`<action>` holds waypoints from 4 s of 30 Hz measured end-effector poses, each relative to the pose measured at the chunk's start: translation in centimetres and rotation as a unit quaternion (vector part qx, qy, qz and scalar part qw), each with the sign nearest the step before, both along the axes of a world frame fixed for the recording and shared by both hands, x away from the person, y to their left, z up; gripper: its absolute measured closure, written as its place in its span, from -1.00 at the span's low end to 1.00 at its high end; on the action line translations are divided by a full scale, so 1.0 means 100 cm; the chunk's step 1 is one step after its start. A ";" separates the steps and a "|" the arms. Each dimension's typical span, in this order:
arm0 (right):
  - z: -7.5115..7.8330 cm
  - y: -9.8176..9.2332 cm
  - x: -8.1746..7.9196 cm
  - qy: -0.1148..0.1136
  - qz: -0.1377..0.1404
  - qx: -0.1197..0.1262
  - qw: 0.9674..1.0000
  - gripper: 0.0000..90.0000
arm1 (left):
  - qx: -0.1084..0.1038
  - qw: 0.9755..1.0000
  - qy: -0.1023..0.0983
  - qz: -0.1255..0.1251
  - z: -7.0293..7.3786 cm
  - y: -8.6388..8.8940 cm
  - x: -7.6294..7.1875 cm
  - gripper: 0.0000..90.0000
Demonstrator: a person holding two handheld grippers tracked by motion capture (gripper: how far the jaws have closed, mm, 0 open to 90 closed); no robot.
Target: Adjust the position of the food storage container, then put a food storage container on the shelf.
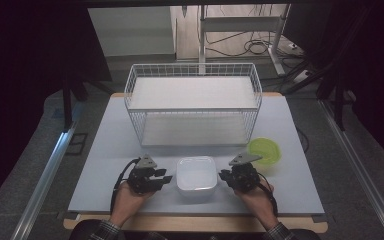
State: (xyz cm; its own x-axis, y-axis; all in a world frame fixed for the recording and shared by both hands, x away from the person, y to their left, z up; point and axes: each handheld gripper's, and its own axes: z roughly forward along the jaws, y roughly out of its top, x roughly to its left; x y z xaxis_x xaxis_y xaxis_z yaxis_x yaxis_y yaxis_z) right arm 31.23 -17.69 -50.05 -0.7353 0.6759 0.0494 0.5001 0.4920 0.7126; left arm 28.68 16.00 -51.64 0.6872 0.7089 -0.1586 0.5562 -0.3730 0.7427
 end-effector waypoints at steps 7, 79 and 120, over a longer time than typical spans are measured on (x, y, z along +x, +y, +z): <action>0.009 -0.016 -0.003 -0.007 -0.001 0.019 1.000 0.30 | 0.002 1.000 -0.024 -0.001 0.000 0.014 -0.017 -0.38; 0.028 0.012 0.001 0.143 -0.004 0.075 0.987 0.33 | -0.072 0.994 0.075 -0.033 0.018 -0.032 -0.006 -0.13; 0.026 0.019 -0.013 0.057 -0.072 0.093 0.991 0.72 | -0.089 0.993 0.040 0.070 0.030 -0.026 -0.012 0.74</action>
State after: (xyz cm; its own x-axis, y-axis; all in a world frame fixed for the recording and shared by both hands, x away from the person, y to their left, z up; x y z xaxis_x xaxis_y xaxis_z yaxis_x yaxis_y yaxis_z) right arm 29.91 -15.75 -47.46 -0.6148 0.7444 0.2605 0.6376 0.2748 0.7197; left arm 27.47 13.37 -48.69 0.5638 0.7527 -0.3399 0.6526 -0.1538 0.7419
